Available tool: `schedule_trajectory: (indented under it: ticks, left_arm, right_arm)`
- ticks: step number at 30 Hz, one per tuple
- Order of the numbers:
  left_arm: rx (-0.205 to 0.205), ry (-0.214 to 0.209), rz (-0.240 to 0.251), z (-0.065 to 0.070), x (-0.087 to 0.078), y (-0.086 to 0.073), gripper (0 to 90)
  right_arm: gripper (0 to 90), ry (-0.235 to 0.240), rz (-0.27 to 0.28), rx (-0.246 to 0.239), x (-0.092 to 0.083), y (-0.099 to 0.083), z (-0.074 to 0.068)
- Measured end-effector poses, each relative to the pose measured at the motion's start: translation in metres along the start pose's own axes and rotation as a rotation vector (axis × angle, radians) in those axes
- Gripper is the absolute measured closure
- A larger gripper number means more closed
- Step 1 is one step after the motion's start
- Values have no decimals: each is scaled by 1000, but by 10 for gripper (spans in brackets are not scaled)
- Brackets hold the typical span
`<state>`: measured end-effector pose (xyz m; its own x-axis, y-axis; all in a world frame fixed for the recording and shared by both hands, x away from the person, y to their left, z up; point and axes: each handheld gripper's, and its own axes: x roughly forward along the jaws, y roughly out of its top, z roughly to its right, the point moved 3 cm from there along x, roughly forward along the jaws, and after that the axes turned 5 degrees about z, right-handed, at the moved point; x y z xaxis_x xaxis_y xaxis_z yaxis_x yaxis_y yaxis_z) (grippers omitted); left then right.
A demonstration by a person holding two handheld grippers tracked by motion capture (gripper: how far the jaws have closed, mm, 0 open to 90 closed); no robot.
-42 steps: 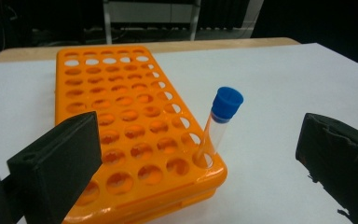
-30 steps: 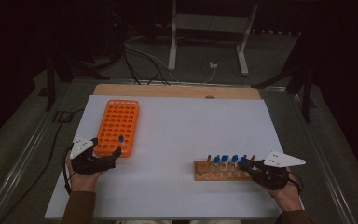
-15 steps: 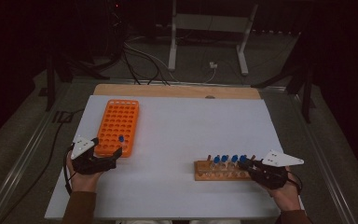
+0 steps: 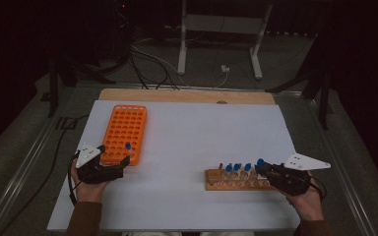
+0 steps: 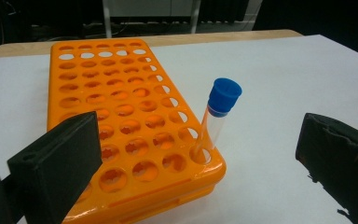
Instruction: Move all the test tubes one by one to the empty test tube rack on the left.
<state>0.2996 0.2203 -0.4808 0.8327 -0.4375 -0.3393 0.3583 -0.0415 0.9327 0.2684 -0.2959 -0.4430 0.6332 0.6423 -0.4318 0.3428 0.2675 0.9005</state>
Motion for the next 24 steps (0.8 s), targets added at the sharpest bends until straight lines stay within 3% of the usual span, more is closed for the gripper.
schedule_trajectory:
  ticks: [17,24]
  left_arm:
    - [6,-17,-6,2,1,0,30]
    - [12,-17,-8,3,2,0,20]
  right_arm:
    - [774,22,53,18,-15,36,8]
    - [774,19,70,18,-5,51,12]
